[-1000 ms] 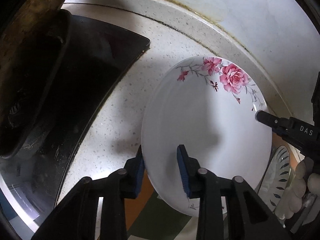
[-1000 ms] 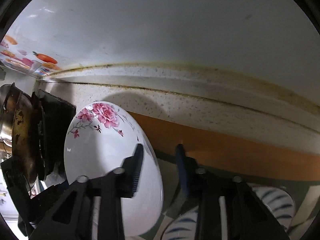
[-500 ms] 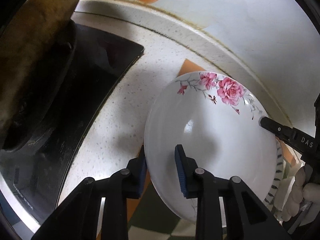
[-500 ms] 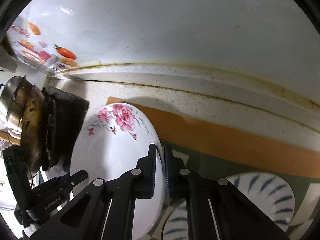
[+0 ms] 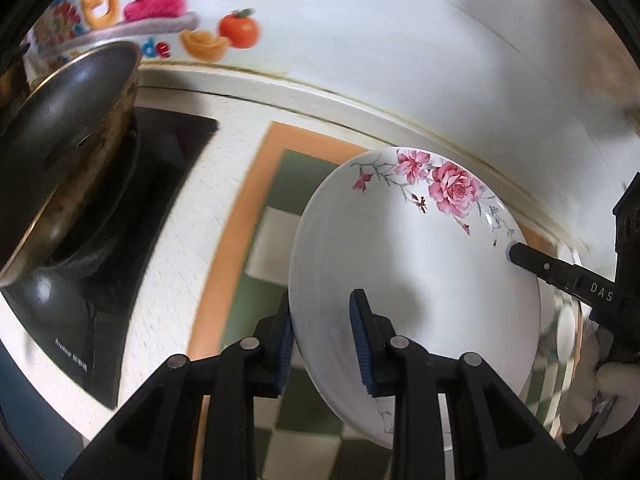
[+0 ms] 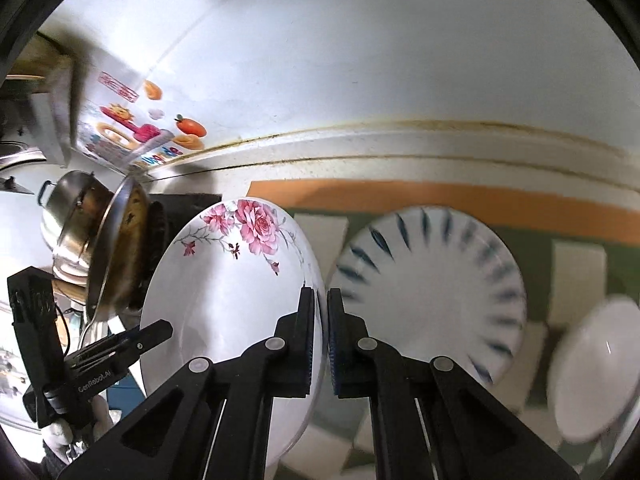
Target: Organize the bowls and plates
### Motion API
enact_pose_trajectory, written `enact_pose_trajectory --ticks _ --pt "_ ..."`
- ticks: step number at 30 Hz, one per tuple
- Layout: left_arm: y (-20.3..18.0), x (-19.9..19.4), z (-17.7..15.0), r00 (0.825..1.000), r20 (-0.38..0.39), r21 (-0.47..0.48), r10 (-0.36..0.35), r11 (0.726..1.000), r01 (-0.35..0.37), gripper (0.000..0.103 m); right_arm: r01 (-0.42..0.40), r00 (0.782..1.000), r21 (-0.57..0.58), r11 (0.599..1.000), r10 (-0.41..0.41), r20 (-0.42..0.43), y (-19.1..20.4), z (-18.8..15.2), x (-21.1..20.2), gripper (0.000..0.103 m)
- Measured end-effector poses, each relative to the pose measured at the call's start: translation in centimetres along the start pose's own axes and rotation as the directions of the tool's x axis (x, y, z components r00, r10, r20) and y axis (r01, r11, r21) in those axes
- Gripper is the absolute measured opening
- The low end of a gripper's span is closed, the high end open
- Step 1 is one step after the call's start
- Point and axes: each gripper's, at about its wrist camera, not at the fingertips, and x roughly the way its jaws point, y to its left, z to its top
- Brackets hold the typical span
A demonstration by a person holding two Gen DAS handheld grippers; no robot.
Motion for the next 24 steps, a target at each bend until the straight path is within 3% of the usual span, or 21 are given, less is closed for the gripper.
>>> enact_pose_trajectory --ticks 10,15,24 --pt "-6.0 -0.8 -6.2 0.997 -0.056 0.139 -0.053 0.988 0.060 0.024 0.012 0.999 0.109 0.994 -0.016 0.030 -5.9 -10.8 -8.3 0.008" --pt "-8.6 1.3 -9.0 0.993 -0.115 0.208 -0.025 0.977 0.049 0.024 0.026 1.000 0.187 0.982 -0.029 0.009 -9.4 -16.3 -9.4 0.008" --pt "-11.8 5.4 -13.9 0.976 -0.215 0.263 0.026 0.964 0.032 0.024 0.040 0.998 0.282 0.958 -0.026 -0.053 -14.8 -23.0 -9.0 0.008"
